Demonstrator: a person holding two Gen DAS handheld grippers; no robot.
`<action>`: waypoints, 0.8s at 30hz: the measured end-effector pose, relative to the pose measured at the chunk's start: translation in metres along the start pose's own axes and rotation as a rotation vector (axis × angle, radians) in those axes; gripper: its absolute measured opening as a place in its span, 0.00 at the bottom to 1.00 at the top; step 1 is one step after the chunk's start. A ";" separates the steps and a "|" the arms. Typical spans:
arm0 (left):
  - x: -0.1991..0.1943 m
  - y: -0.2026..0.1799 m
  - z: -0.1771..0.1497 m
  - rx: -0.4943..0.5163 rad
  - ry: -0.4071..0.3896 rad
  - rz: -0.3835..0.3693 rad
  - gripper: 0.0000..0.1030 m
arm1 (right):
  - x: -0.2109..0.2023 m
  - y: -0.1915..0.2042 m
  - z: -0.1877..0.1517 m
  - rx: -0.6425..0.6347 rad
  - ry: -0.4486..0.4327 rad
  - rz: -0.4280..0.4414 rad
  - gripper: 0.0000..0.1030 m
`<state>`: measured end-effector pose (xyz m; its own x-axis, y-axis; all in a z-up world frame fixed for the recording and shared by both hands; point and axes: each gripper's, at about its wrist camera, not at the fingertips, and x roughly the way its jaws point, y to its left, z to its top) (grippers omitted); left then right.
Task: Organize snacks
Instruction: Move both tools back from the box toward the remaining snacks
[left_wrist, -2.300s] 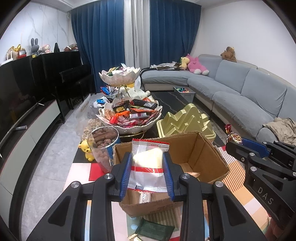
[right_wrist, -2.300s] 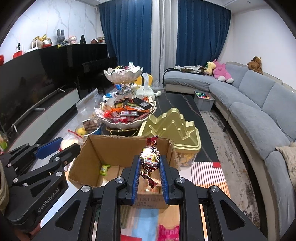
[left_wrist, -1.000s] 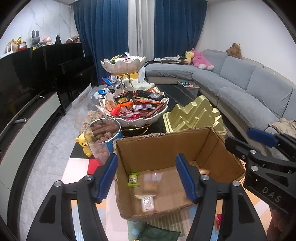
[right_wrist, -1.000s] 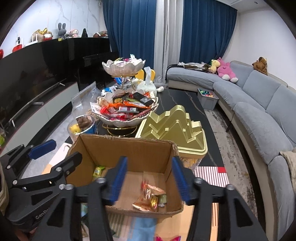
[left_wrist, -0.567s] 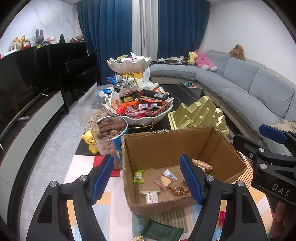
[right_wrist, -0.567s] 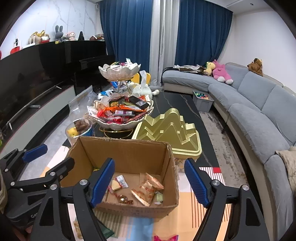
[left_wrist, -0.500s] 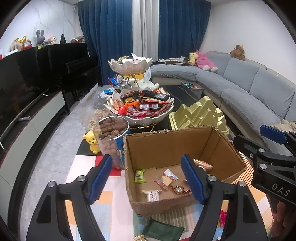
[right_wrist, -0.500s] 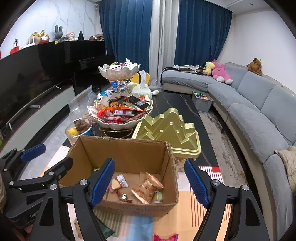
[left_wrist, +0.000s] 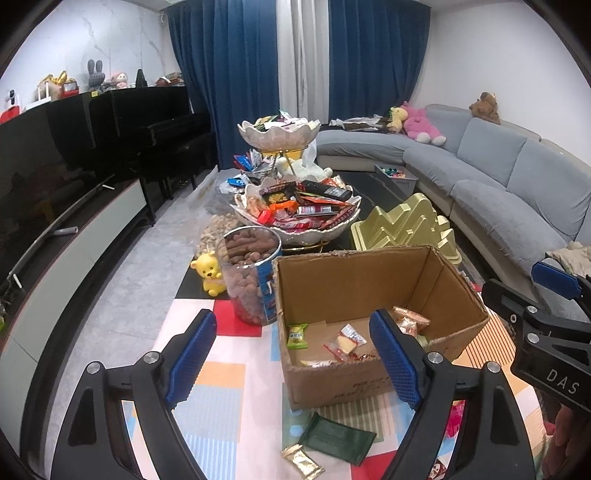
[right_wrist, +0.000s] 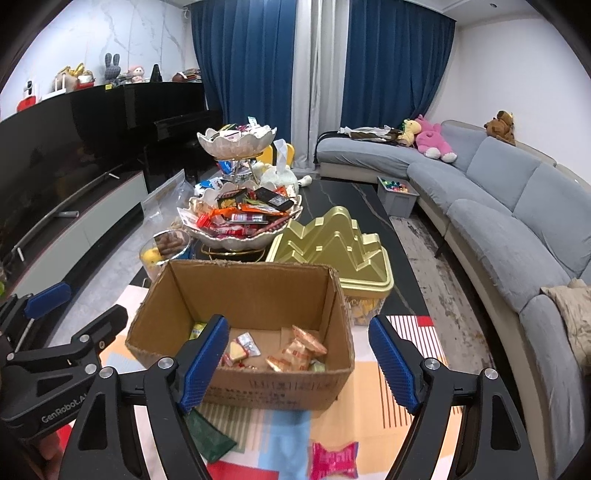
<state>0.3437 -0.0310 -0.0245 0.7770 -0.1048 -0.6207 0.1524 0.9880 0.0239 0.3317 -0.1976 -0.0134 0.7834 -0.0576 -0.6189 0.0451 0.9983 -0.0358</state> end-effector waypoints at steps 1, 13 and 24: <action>-0.002 0.001 -0.001 -0.003 0.002 0.002 0.83 | -0.003 0.000 -0.002 0.000 0.001 0.000 0.77; -0.029 0.003 -0.023 -0.012 0.013 0.006 0.83 | -0.023 0.005 -0.026 -0.014 0.019 0.027 0.77; -0.039 0.000 -0.048 0.009 0.036 0.036 0.83 | -0.036 0.007 -0.063 -0.009 0.065 0.017 0.77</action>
<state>0.2838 -0.0210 -0.0380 0.7595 -0.0649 -0.6473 0.1302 0.9900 0.0536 0.2646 -0.1884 -0.0412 0.7420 -0.0411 -0.6691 0.0266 0.9991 -0.0319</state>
